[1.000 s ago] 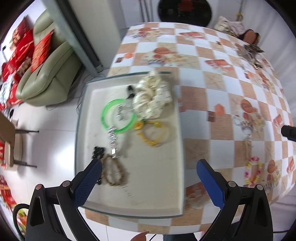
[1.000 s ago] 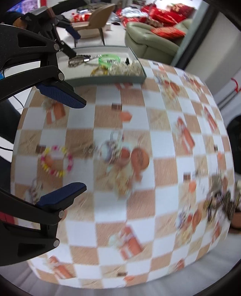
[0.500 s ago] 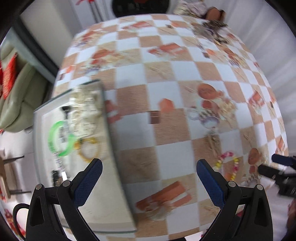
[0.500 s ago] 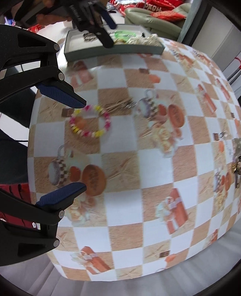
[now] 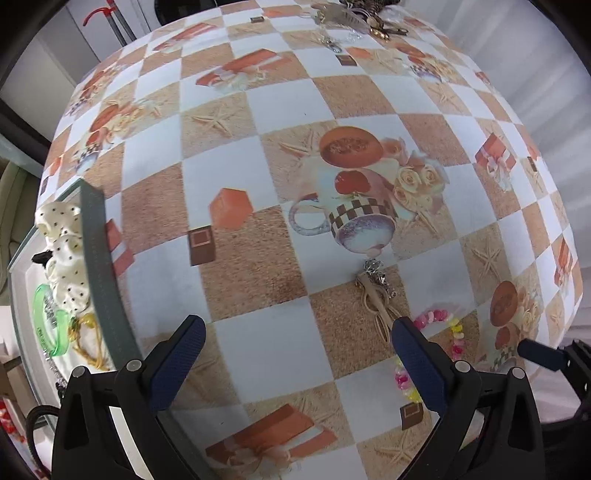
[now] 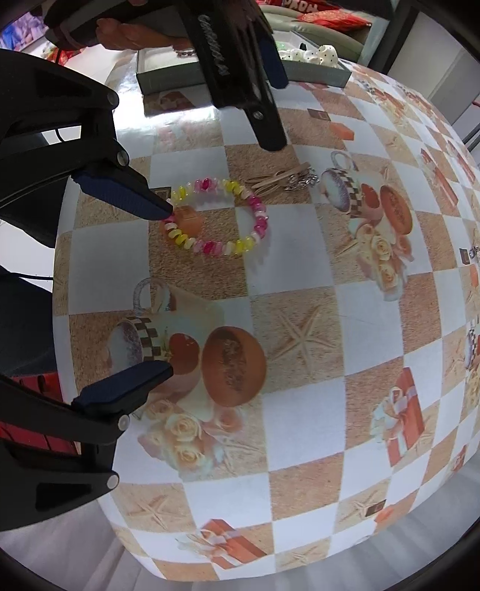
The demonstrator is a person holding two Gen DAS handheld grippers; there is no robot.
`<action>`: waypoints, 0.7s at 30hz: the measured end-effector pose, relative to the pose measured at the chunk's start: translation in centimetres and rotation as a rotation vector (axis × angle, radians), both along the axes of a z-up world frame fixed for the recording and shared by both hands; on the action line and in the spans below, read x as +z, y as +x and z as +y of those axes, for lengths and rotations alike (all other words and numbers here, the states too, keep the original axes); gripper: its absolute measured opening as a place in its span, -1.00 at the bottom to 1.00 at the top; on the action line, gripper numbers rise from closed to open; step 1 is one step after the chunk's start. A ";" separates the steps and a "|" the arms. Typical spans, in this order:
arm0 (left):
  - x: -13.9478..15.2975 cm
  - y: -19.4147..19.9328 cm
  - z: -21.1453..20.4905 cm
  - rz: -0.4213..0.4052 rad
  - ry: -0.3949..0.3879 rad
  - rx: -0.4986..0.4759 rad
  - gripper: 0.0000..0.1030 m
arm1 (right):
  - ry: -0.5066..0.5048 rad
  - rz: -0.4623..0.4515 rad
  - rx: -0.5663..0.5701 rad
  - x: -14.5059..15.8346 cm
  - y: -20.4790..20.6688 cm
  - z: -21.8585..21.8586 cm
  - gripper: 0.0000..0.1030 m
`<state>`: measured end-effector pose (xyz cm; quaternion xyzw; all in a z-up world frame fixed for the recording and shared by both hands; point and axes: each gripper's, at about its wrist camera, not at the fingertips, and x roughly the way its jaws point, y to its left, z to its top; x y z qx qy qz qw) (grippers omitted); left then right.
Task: Organize jewelry
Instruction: 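Grasp the pink and yellow beaded bracelet with the right gripper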
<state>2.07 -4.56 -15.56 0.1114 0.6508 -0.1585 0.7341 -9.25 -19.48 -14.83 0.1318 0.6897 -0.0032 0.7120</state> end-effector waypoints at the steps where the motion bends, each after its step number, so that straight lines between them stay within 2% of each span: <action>1: -0.2 0.1 -0.1 0.001 0.001 0.000 1.00 | 0.000 -0.001 0.000 -0.1 -0.1 0.1 0.56; 13: -2.1 1.1 -1.2 -0.026 0.063 -0.012 1.00 | -0.033 -0.056 -0.016 -0.7 0.0 1.8 0.55; 18: -2.0 1.5 -1.2 -0.039 0.074 -0.020 1.00 | -0.124 -0.068 0.047 -1.6 0.9 3.6 0.37; 21: -1.6 1.4 -1.6 -0.031 0.043 -0.035 0.74 | -0.184 -0.084 0.086 -1.6 1.2 4.3 0.19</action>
